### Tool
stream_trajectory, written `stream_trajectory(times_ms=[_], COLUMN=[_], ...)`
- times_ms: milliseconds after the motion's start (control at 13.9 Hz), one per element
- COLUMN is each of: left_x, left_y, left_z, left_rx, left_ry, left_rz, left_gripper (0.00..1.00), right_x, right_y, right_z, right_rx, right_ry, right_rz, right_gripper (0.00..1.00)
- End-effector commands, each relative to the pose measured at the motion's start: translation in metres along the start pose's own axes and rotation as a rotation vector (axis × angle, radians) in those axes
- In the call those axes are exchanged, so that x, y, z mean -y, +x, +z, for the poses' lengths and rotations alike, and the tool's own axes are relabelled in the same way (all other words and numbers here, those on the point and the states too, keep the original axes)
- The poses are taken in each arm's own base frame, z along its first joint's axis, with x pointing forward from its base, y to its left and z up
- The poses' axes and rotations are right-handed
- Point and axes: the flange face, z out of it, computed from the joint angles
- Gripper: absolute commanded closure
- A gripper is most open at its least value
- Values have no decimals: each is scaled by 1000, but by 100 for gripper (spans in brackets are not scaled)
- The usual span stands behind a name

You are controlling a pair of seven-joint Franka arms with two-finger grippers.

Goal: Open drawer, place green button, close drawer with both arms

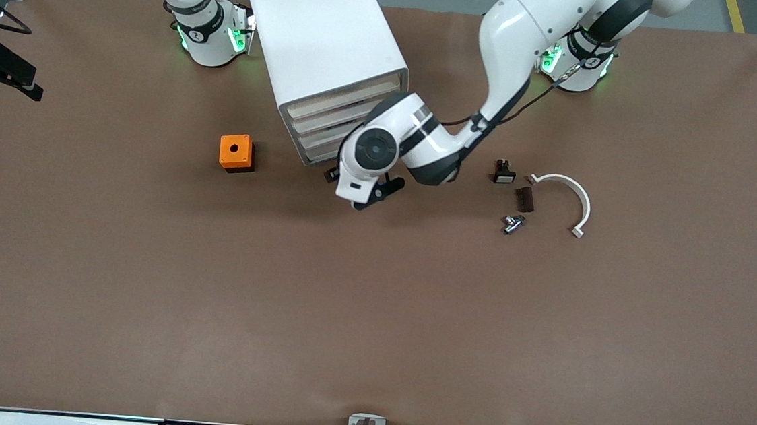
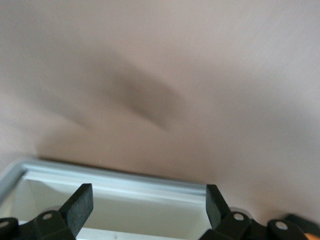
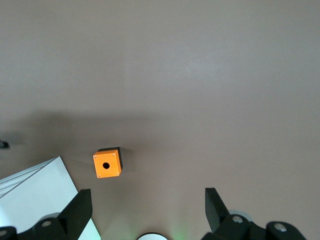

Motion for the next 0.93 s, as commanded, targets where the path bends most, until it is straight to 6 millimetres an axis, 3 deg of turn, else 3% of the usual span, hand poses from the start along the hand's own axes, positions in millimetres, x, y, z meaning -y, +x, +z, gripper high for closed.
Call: stream_trajectory(times_ms=[0,72,143,287,430,645,861], left_x=[30,52,79,128,184,263,330], left_y=[56,75,90,101,141,191,227], left_z=[-127,-182,-221,-271,-325,-387,-424], left_rx=[-34,-56,-87,-131,-129,-140,-161], left_ry=[-38,-50,-8,145,176,161,141], left_rz=[26,78,168,341,406,507,545], left_gripper=[1,1,1,1,1,1,1], right_x=[3,2,2,2,-1,1,-2], right_y=[-9,-8,-8,-8,-9,-8,-8], right_z=[1,2,1,-1,-1,-1,0], right_rx=[-14,-13,-16,-20,-21,-18,-19], right_ry=[13,13,12,14,14,39,39], right_rz=[15,18,18,18,24,67,65], right_gripper=[0,0,0,0,0,0,0])
